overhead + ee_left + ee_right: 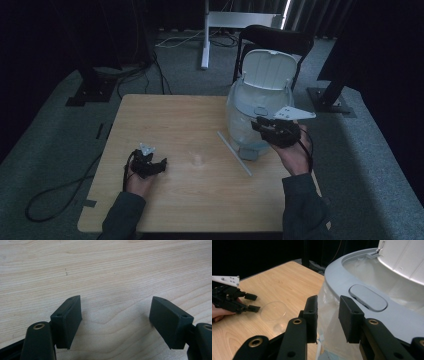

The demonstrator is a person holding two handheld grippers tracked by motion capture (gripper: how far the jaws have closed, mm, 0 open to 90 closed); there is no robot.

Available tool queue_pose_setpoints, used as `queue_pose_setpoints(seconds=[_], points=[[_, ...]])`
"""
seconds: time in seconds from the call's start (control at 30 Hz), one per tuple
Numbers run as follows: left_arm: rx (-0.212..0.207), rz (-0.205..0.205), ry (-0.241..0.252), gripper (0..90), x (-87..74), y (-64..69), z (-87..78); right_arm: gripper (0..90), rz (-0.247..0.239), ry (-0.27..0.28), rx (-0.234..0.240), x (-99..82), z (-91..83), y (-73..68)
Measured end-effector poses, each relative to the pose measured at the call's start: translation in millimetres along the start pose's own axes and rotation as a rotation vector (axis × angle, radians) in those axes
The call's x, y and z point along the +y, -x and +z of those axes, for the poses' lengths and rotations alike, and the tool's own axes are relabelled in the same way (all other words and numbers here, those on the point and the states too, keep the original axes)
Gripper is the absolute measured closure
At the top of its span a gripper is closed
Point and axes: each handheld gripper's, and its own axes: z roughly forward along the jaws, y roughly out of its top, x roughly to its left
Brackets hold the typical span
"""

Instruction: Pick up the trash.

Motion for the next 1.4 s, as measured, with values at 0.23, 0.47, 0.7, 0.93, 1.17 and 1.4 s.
queue_pose_setpoints(seconds=[0.23,0.47,0.7,0.93,1.17,1.4], points=[[0.001,0.001,0.001,26.0,0.0,-0.1,0.0,67.6,0.009,-0.005,0.006,-4.9,1.8,-1.0],[-0.001,-0.002,0.0,26.0,-0.1,0.2,0.0,67.9,0.004,-0.014,0.012,-10.6,5.8,-1.7],[-0.001,-0.001,0.0,26.0,-0.2,0.2,-0.1,68.4,0.005,-0.036,0.014,-17.4,12.8,-2.6],[-0.001,0.001,-0.002,26.0,-0.1,0.1,-0.3,68.7,0.016,-0.059,0.018,-28.1,21.0,-3.8],[-0.001,0.0,-0.003,26.0,-0.2,0.2,-0.4,69.1,0.017,-0.083,0.027,-40.3,29.5,-8.6],[-0.001,0.0,-0.002,26.0,-0.2,0.2,-0.4,69.5,0.023,-0.114,0.039,-52.8,41.6,-14.6]])
